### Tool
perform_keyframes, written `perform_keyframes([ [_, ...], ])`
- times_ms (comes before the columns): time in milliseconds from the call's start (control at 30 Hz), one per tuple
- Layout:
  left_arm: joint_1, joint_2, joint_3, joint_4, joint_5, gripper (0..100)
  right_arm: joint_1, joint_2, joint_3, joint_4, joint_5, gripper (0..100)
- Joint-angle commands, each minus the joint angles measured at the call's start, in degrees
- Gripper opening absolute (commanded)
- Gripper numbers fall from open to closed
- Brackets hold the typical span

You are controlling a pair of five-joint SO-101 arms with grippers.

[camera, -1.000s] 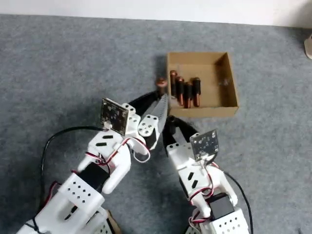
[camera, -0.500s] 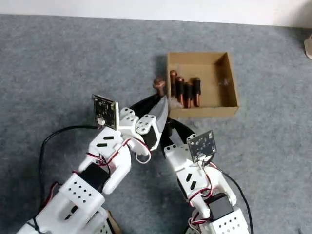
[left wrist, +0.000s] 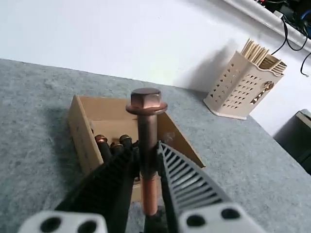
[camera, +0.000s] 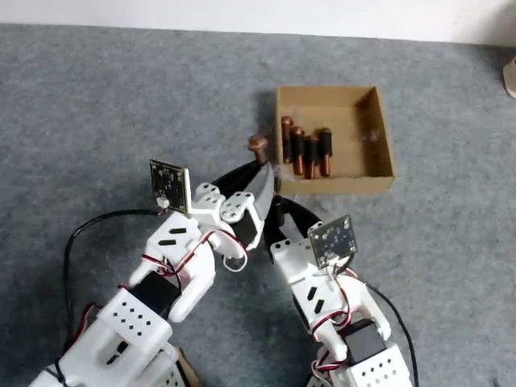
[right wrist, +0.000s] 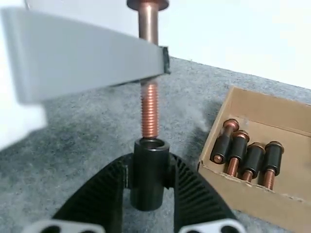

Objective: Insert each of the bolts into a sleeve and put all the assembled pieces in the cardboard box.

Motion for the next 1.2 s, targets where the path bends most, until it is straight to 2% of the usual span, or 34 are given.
perform_keyframes([
  [0,1.27,-0.22,-0.66,2.81,0.79,1,0.40,-0.84,7.34,-1.27,0.44,0.5],
  [133,2.51,-0.22,-2.07,7.12,0.97,1,1.98,-0.84,7.25,-1.27,0.44,0.5],
  [367,3.30,-0.22,-2.86,7.38,0.88,1,1.98,-0.84,7.16,-1.27,0.44,0.5],
  [600,0.84,-0.22,-3.56,-1.49,0.97,1,1.89,-0.84,7.08,0.31,0.53,0.5],
  [1000,-1.01,-0.22,-4.70,-3.60,0.97,1,1.89,-0.84,6.99,2.95,0.53,0.5],
  [1167,0.31,-0.22,-4.53,-2.99,1.05,1,1.89,-0.84,6.99,2.86,0.53,0.5],
])
